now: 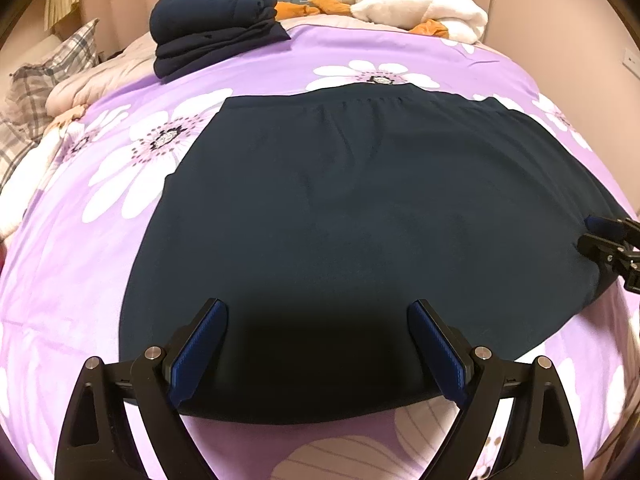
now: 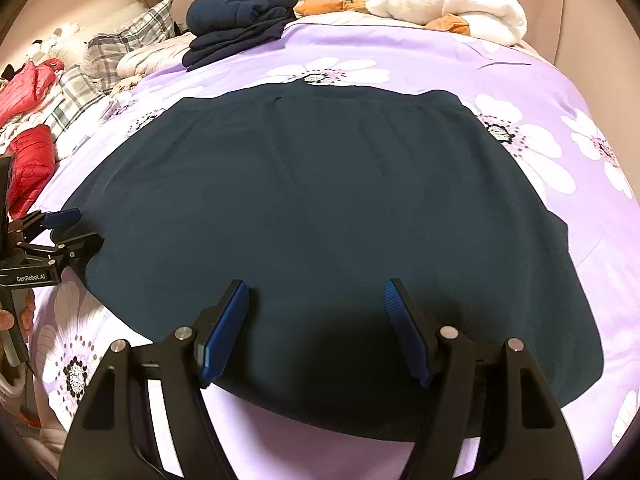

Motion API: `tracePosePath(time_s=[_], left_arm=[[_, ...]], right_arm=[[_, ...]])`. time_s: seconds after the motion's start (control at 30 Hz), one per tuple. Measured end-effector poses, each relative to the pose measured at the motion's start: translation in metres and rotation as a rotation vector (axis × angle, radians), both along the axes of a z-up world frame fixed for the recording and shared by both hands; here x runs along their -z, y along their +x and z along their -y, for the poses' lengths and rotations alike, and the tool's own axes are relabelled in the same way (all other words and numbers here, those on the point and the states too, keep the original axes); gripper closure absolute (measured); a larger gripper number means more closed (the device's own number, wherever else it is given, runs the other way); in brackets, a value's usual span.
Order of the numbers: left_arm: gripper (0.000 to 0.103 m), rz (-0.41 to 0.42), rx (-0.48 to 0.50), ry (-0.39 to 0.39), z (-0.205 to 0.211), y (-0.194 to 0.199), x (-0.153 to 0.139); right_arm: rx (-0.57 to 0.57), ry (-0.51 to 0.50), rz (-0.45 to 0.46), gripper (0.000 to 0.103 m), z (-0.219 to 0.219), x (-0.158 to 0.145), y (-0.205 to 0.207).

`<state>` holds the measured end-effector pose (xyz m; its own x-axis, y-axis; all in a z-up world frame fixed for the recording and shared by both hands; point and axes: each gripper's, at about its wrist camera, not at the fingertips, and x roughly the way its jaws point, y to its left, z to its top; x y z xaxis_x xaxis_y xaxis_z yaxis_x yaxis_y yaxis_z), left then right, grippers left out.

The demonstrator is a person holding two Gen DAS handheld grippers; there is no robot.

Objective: Fold large clothes

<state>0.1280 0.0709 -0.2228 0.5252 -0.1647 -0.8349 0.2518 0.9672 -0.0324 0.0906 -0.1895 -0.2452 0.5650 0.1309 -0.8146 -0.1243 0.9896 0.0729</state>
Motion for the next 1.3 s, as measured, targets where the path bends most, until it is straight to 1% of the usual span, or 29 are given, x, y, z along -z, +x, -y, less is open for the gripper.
tracePosePath(time_s=[0.33, 0.37, 0.43, 0.53, 0.77, 0.9, 1.3], left_arm=[[0.007, -0.005, -0.02, 0.005, -0.012, -0.002, 0.0], [0.007, -0.005, -0.021, 0.007, -0.012, -0.002, -0.001], [0.007, -0.006, -0.023, 0.008, -0.014, -0.002, -0.001], [0.005, -0.006, -0.027, 0.016, -0.015, -0.003, -0.001], [0.003, -0.008, -0.039, 0.027, -0.018, -0.003, -0.001], [0.001, -0.005, -0.047, 0.04, -0.019, -0.005, -0.002], [0.001, -0.012, -0.08, 0.054, -0.028, -0.006, -0.001]], right_arm=[[0.033, -0.018, 0.001, 0.033, 0.016, -0.003, -0.004], [0.039, -0.018, 0.001, 0.031, 0.018, -0.003, -0.004], [0.067, -0.046, -0.003, 0.031, 0.024, -0.003, -0.004], [0.098, -0.026, -0.007, 0.031, 0.038, -0.002, -0.006], [0.149, -0.023, -0.005, 0.03, 0.056, -0.003, -0.014], [0.164, -0.02, -0.004, 0.029, 0.06, -0.003, -0.016], [0.184, -0.01, -0.001, 0.029, 0.067, -0.005, -0.02]])
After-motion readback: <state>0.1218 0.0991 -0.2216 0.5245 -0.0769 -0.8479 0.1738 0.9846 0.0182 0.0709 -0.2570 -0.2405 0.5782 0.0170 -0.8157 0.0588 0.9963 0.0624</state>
